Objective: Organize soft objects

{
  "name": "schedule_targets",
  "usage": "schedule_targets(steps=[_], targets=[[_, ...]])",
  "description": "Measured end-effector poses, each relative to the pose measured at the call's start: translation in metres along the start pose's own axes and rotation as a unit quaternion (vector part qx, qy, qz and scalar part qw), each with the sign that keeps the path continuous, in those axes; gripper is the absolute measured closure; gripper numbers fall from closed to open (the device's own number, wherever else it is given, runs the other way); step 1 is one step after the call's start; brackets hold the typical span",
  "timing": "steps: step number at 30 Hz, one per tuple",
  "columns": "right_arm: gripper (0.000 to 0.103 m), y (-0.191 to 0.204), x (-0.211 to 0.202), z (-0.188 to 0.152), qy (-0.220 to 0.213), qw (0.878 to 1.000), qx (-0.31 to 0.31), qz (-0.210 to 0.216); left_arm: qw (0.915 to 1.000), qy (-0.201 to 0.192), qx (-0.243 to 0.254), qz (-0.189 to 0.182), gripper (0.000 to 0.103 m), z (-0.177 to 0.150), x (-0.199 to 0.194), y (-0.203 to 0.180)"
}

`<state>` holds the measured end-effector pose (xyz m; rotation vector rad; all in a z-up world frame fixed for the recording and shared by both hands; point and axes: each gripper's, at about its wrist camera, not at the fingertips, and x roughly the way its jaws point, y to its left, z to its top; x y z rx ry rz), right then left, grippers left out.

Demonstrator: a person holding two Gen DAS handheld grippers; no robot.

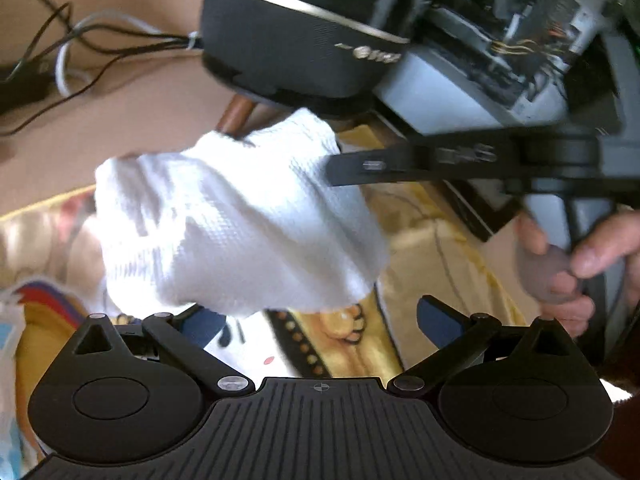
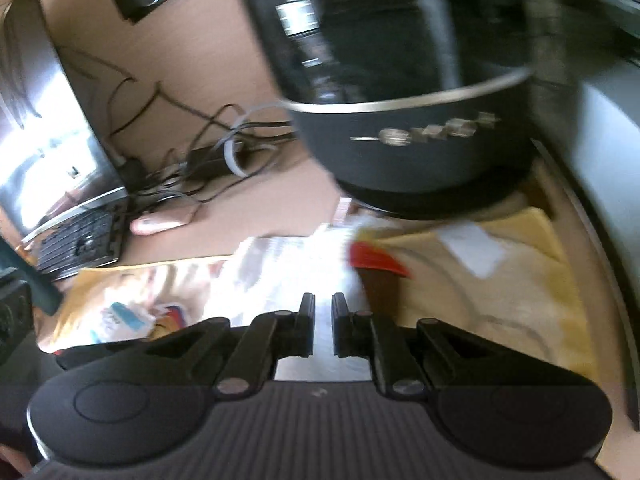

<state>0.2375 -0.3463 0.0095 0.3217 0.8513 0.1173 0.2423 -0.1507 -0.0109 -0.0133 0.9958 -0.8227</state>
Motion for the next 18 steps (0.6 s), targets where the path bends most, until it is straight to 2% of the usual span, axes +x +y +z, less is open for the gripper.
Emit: schedule_targets(steps=[2,3,4,6,8,12,14,15,18], targets=[[0.088,0.0,-0.009,-0.004,-0.008,1.0,-0.01,-0.009,0.9998,0.001,-0.019,-0.004,0.0,0.0,0.002,0.003],[0.077,0.002,-0.013,-0.005,-0.015,1.0,-0.024,-0.007,0.9996,0.002,-0.028,-0.008,0.0,0.0,0.002,0.006],[0.055,0.009,-0.016,-0.006,-0.019,0.999,-0.047,0.001,0.9993,0.004,-0.034,-0.011,0.0,-0.001,0.001,0.008],[0.032,0.024,-0.021,-0.005,-0.026,0.995,-0.099,0.021,0.9993,0.007,-0.034,-0.01,0.0,-0.007,-0.01,0.005],[0.029,0.042,-0.019,-0.007,-0.021,0.987,-0.156,0.038,0.9994,0.01,-0.032,-0.007,0.0,-0.014,-0.021,0.005],[0.026,0.082,0.01,-0.016,0.023,0.96,-0.273,0.053,0.9994,0.0,-0.033,0.014,0.0,-0.027,-0.049,0.02],[0.024,0.099,0.03,-0.023,0.04,0.948,-0.31,0.053,0.998,-0.009,-0.056,0.028,0.0,-0.035,-0.063,0.032],[0.019,0.105,0.041,-0.026,0.05,0.942,-0.328,0.049,0.9967,-0.014,-0.072,0.034,0.0,-0.039,-0.067,0.038],[0.018,0.121,0.072,-0.034,0.082,0.922,-0.379,0.028,0.9936,-0.015,-0.101,0.048,0.0,-0.049,-0.075,0.049]])
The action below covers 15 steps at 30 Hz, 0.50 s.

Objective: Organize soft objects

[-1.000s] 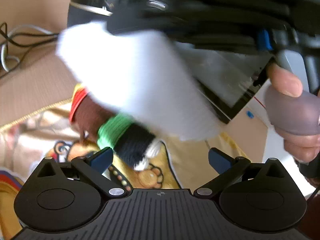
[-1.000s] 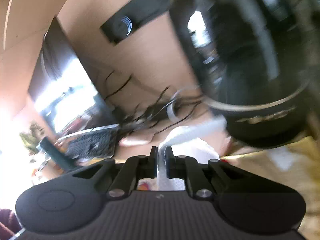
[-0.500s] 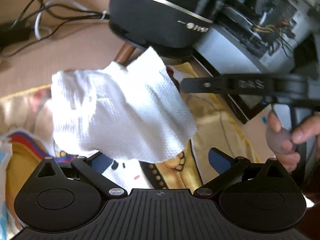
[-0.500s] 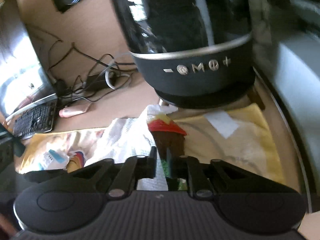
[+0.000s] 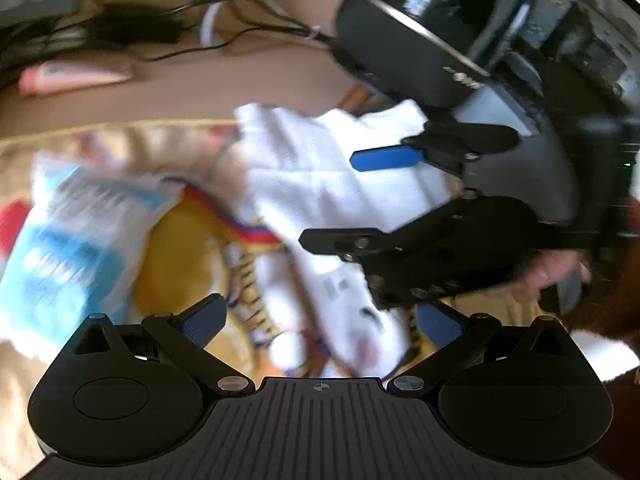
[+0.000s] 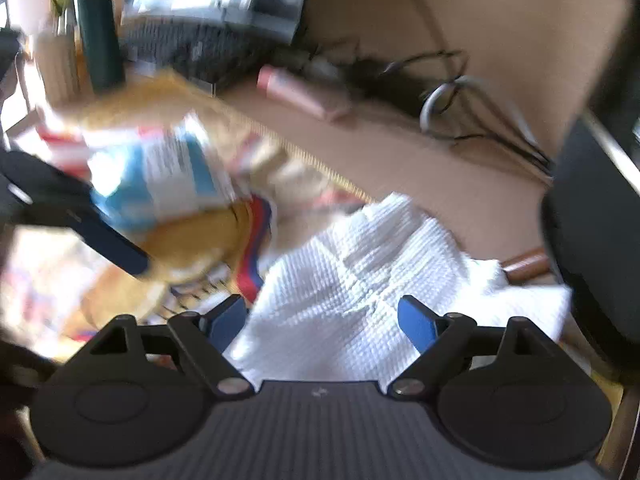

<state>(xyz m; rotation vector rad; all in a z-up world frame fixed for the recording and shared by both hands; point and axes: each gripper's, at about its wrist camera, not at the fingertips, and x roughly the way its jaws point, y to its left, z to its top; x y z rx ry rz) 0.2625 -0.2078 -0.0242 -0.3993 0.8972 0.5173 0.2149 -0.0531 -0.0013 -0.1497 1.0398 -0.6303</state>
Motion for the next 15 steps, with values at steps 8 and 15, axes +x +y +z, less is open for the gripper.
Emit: schedule_targets(steps=[8,15], targets=[[0.049,-0.02,0.022,0.004,0.008,0.999,0.047,0.011,0.9999,-0.006,-0.011,-0.003,0.0,-0.015,-0.014,0.011],[0.1,-0.032,0.006,0.002,-0.006,0.995,0.102,-0.013,0.9996,-0.009,-0.021,-0.015,0.0,-0.01,-0.011,0.013]])
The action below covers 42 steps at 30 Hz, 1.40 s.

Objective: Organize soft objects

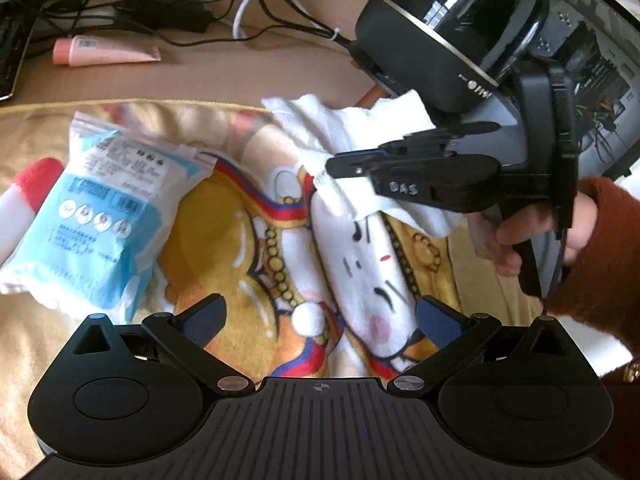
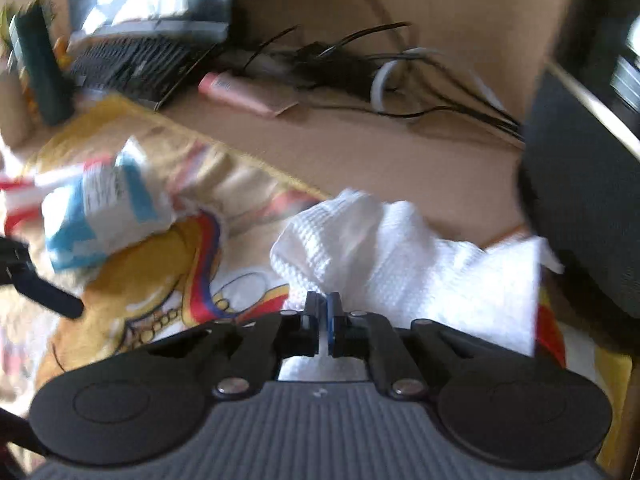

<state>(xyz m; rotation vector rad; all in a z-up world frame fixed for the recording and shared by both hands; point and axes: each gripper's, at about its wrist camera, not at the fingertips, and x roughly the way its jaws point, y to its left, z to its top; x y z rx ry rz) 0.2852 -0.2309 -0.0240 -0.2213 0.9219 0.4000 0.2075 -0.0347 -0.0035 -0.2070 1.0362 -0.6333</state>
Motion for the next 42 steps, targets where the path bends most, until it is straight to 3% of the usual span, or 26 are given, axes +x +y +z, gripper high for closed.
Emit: schedule_targets(steps=[2,4,8,10,12,14,17,18,19,21,24,26,30,32,33,34,35,40,42], targets=[[0.1,-0.012,-0.018,0.0,-0.021,0.999,0.046,0.01,1.0,-0.003,0.004,-0.008,0.0,0.004,0.002,-0.004],[0.1,-0.029,-0.045,0.0,-0.051,0.99,0.118,0.054,0.9998,-0.005,0.01,-0.016,0.0,0.009,0.005,-0.009],[0.1,-0.062,-0.105,-0.02,-0.116,0.95,0.25,0.147,0.9991,0.004,0.029,-0.031,0.0,0.017,0.018,-0.023],[0.099,-0.072,-0.118,-0.041,-0.112,0.942,0.284,0.141,0.9987,0.016,0.036,-0.033,0.0,0.019,0.026,-0.029],[0.099,-0.079,-0.123,-0.071,-0.088,0.942,0.306,0.107,0.9981,0.027,0.043,-0.034,0.0,0.021,0.033,-0.033],[0.099,-0.08,-0.116,-0.103,-0.041,0.952,0.301,0.039,0.9977,0.037,0.046,-0.034,0.0,0.022,0.04,-0.036],[0.085,-0.073,-0.107,-0.129,0.0,0.965,0.256,-0.049,0.9967,0.054,0.051,-0.033,0.0,0.023,0.049,-0.041],[0.072,-0.067,-0.108,-0.129,-0.006,0.97,0.234,-0.06,0.9962,0.06,0.053,-0.032,0.0,0.023,0.052,-0.042],[0.048,-0.06,-0.109,-0.129,-0.014,0.975,0.213,-0.068,0.9957,0.065,0.058,-0.031,0.0,0.023,0.054,-0.044],[0.025,-0.047,-0.111,-0.117,-0.044,0.983,0.168,-0.066,0.9945,0.074,0.068,-0.028,0.0,0.023,0.058,-0.048],[0.024,-0.028,-0.096,-0.098,-0.053,0.993,0.075,-0.075,0.9933,0.082,0.078,-0.024,0.0,0.023,0.06,-0.052],[0.024,-0.024,-0.08,-0.091,-0.026,0.997,0.029,-0.068,0.9927,0.084,0.085,-0.02,0.0,0.022,0.06,-0.054],[0.026,-0.019,-0.063,-0.093,0.019,0.999,-0.006,-0.049,0.9932,0.078,0.087,-0.011,0.0,0.021,0.053,-0.05],[0.042,-0.021,-0.066,-0.094,0.026,0.999,-0.003,-0.043,0.9941,0.076,0.077,-0.009,0.0,0.02,0.051,-0.045],[0.065,-0.024,-0.068,-0.093,0.032,0.999,0.002,-0.041,0.9946,0.076,0.071,-0.008,0.0,0.02,0.05,-0.043],[0.076,-0.027,-0.07,-0.092,0.038,0.998,0.006,-0.039,0.995,0.076,0.065,-0.007,0.0,0.02,0.05,-0.041],[0.094,-0.03,-0.072,-0.091,0.045,0.998,0.011,-0.038,0.9953,0.075,0.062,-0.006,0.0,0.02,0.049,-0.039],[0.096,-0.048,-0.115,-0.085,0.014,0.998,0.058,-0.006,0.9966,0.064,0.051,-0.002,0.0,0.021,0.046,-0.035],[0.096,-0.06,-0.135,-0.076,-0.027,0.994,0.105,0.027,0.9971,0.062,0.043,0.0,0.0,0.02,0.046,-0.032]])
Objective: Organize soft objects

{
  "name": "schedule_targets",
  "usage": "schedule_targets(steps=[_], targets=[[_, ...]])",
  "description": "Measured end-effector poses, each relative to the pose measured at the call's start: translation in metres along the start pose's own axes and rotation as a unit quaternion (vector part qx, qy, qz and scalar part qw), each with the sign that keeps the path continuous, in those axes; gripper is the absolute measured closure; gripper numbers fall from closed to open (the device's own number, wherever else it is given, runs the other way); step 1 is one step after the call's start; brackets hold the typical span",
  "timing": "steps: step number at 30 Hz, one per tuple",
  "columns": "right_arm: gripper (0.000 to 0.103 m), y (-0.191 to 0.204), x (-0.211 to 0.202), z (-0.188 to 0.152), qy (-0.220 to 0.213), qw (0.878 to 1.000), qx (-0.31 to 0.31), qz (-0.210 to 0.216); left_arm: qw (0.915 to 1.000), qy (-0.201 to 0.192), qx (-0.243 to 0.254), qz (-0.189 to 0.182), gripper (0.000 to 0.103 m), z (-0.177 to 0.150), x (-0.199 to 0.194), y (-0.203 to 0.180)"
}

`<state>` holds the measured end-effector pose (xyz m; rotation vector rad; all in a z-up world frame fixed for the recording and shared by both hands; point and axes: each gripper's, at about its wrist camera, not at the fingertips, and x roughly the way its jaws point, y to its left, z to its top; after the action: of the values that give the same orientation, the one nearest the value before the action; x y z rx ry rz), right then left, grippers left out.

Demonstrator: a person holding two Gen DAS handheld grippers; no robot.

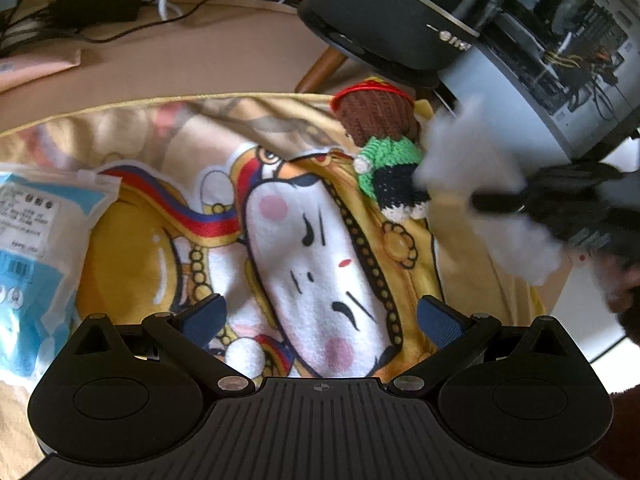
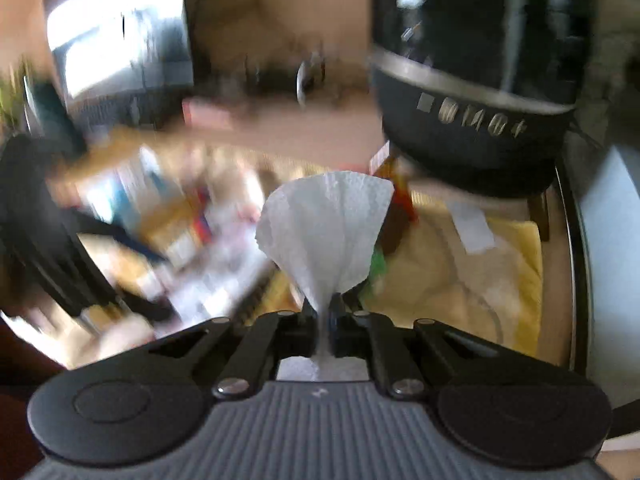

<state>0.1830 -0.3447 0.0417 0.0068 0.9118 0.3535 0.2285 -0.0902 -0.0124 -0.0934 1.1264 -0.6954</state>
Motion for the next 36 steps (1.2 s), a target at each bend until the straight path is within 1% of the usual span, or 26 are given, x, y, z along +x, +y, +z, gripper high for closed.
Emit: schedule_targets(steps=[1,2,5,6,8,12,16,18,19,22,26,30,32,33,35,36], targets=[[0.096,-0.004,-0.005,0.007,-0.015,1.0,0.02,0.014,1.0,-0.002,-0.006,-0.002,0.0,-0.001,0.0,0.002],[0.096,-0.008,-0.005,0.016,-0.036,0.998,0.038,0.018,0.9999,-0.004,-0.012,-0.004,0.0,-0.001,0.0,0.004],[0.096,-0.007,0.02,0.045,-0.082,0.996,0.039,-0.02,0.9998,-0.006,-0.017,-0.002,0.0,0.0,0.001,0.002],[0.096,-0.004,0.033,0.053,-0.088,0.995,0.033,-0.031,0.9999,-0.004,-0.013,0.001,0.0,0.001,0.001,0.0],[0.096,0.006,0.056,0.06,-0.082,0.996,0.012,-0.041,1.0,-0.002,-0.001,0.007,0.0,0.001,0.001,-0.006],[0.096,0.02,0.075,0.045,-0.047,0.997,-0.013,-0.055,0.9999,0.001,0.01,0.011,0.0,0.0,0.001,-0.011],[0.096,0.007,0.059,0.023,-0.045,0.997,0.035,-0.057,0.9999,0.006,0.006,0.012,0.0,-0.002,0.003,-0.01],[0.096,0.0,0.045,0.013,-0.05,0.995,0.058,-0.07,0.9999,0.006,0.008,0.01,0.0,-0.001,0.004,-0.01],[0.094,-0.006,0.041,0.008,-0.049,0.993,0.069,-0.079,0.9999,0.008,0.012,0.009,0.0,0.0,0.006,-0.012],[0.092,-0.023,0.036,-0.004,-0.038,0.989,0.1,-0.105,0.9996,0.014,0.026,0.003,0.0,0.003,0.011,-0.018],[0.092,-0.047,0.036,-0.027,-0.006,0.982,0.146,-0.121,0.9986,0.014,0.048,-0.014,0.0,0.008,0.015,-0.031],[0.092,-0.056,0.023,-0.039,-0.01,0.979,0.157,-0.126,0.9943,-0.012,0.09,-0.056,0.0,0.036,0.021,-0.056],[0.092,-0.057,0.014,-0.038,-0.023,0.978,0.165,-0.125,0.9954,-0.02,0.075,-0.057,0.0,0.052,0.034,-0.062],[0.092,-0.056,0.007,-0.037,-0.037,0.978,0.167,-0.122,0.9959,-0.023,0.066,-0.058,0.0,0.06,0.041,-0.064],[0.092,-0.056,-0.005,-0.029,-0.067,0.979,0.165,-0.104,0.9971,-0.025,0.009,-0.072,0.0,0.069,0.053,-0.059],[0.092,-0.053,-0.009,-0.024,-0.082,0.979,0.16,-0.092,0.9963,-0.024,-0.008,-0.082,0.0,0.071,0.059,-0.057]])
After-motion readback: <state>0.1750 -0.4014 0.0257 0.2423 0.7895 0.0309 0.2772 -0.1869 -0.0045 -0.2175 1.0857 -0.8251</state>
